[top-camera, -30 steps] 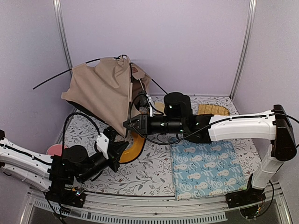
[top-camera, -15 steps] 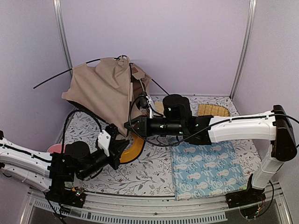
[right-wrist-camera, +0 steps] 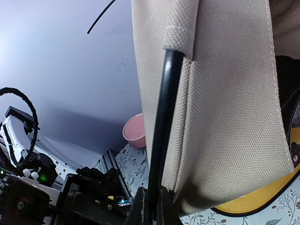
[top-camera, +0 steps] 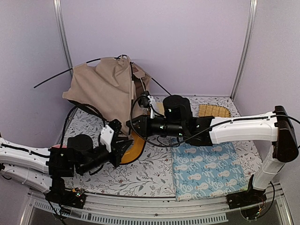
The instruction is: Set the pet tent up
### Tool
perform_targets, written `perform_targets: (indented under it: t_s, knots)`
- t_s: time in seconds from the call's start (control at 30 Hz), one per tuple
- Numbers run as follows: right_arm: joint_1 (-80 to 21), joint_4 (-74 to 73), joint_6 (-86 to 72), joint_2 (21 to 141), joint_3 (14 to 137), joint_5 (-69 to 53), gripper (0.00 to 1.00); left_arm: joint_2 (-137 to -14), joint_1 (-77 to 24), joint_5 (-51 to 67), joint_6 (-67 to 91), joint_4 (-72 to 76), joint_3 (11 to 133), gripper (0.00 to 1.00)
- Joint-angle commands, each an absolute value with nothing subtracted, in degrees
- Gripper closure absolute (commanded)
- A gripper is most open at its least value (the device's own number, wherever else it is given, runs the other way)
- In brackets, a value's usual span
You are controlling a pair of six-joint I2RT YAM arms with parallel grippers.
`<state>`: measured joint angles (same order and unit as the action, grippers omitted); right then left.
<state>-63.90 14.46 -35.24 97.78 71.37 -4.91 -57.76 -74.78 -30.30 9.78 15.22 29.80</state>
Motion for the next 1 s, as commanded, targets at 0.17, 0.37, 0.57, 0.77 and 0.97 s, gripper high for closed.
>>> perform_targets:
  t_s: [0.17, 0.37, 0.57, 0.77, 0.97]
  knots:
    - [-63.08, 8.59, -32.53, 97.91, 70.75, 1.69, 1.0, -50.85, -73.27, -28.4, 13.62, 16.52, 33.21, 0.69]
    - [-62.64, 8.36, -32.45, 97.82, 70.4, 0.9, 1.0, -47.77, -70.77, -33.02, 16.82, 11.08, 34.46, 0.61]
    - [-62.67, 3.41, -30.12, 97.31, 71.19, 4.18, 1.0, -47.65, -66.58, -32.74, 20.1, 3.97, 37.78, 0.53]
    - [-62.67, -3.13, -25.59, 95.63, 70.51, 9.05, 1.0, -48.49, -61.61, -29.98, 20.81, -1.01, 42.06, 0.48]
    - [-61.81, -7.24, -22.35, 93.13, 70.27, 10.96, 1.0, -50.65, -57.15, -24.52, 22.41, -3.84, 43.98, 0.48]
